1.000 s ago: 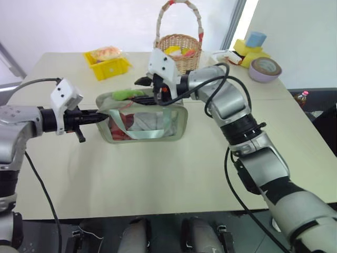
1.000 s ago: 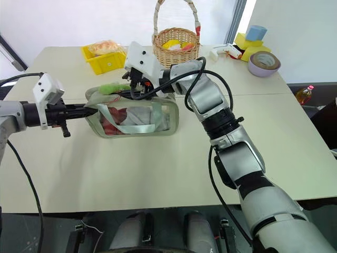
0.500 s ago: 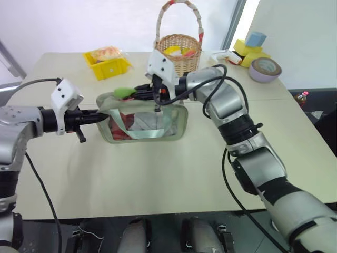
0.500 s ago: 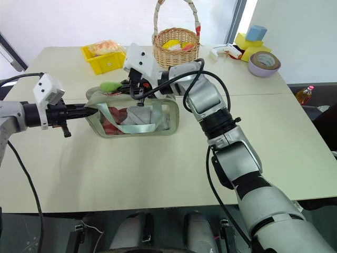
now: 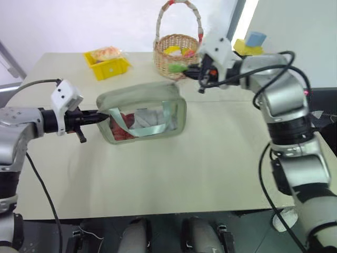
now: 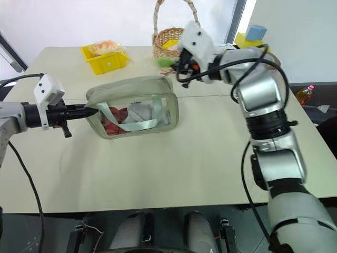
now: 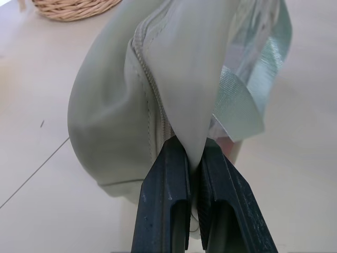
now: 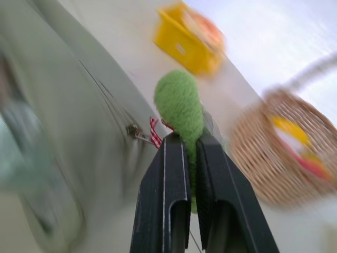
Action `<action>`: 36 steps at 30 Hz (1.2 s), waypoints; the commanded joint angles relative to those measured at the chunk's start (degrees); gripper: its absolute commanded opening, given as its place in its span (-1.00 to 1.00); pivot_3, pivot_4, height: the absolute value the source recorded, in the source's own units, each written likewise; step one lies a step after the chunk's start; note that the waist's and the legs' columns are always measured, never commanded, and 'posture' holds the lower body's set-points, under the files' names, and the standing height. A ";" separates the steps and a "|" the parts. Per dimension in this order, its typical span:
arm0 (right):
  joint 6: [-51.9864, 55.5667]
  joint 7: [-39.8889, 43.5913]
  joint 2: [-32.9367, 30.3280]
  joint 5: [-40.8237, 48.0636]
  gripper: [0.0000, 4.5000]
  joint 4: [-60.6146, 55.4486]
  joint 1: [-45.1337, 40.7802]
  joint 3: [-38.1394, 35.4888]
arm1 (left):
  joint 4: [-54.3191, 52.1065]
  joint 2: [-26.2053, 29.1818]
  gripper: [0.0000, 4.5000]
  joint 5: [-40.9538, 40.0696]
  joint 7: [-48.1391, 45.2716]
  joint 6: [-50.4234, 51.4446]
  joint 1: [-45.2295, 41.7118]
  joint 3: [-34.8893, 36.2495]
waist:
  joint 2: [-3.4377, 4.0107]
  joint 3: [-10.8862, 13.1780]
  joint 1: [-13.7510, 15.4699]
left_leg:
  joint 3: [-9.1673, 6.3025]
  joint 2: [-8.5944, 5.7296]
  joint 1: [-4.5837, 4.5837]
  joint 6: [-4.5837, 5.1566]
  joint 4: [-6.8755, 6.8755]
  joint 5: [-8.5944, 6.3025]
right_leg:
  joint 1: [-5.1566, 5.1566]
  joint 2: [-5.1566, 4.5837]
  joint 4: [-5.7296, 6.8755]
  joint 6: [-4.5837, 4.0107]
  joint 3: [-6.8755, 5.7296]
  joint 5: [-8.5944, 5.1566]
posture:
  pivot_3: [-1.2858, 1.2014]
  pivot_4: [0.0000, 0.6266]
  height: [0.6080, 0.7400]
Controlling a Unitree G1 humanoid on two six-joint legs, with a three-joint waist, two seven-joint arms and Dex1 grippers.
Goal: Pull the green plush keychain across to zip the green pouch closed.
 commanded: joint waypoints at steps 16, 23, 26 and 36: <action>31.26 -39.56 31.40 7.39 -0.97 -12.56 25.44 -29.70 | -0.57 0.22 -1.00 0.12 1.55 -0.36 0.48 0.19 | 0.06 -0.08 -0.16 | 0.05 0.09 0.11 -0.05 -0.07 0.03 | 0.07 0.03 0.02 0.00 0.06 0.00 | 0.03 -0.52 0.98; 35.95 -42.94 38.15 10.39 -0.97 -11.61 27.54 -29.32 | -1.20 0.78 -1.00 0.14 1.60 -0.33 1.09 0.47 | 0.10 -0.12 -0.40 | 0.05 0.09 0.21 -0.04 -0.17 0.02 | 0.08 0.07 0.02 0.00 0.09 0.00 | 0.03 -0.52 0.98; 35.00 -42.17 36.12 12.00 -0.97 -11.36 26.47 -28.49 | -1.34 1.09 -1.00 0.42 1.74 -0.47 1.22 0.44 | 0.09 -0.13 -0.54 | 0.05 0.05 0.24 0.00 -0.17 0.00 | 0.13 0.06 -0.01 0.00 0.10 0.00 | 0.03 -0.52 0.98; 27.25 -22.37 6.36 16.47 0.87 -8.21 14.85 -22.40 | 2.83 2.64 0.65 -1.19 0.56 0.09 -2.72 2.61 | 0.10 -0.04 -0.13 | 0.00 -0.19 0.12 0.10 -0.50 -0.05 | -0.05 -0.07 -0.09 0.00 0.10 0.00 | 0.03 -0.52 0.98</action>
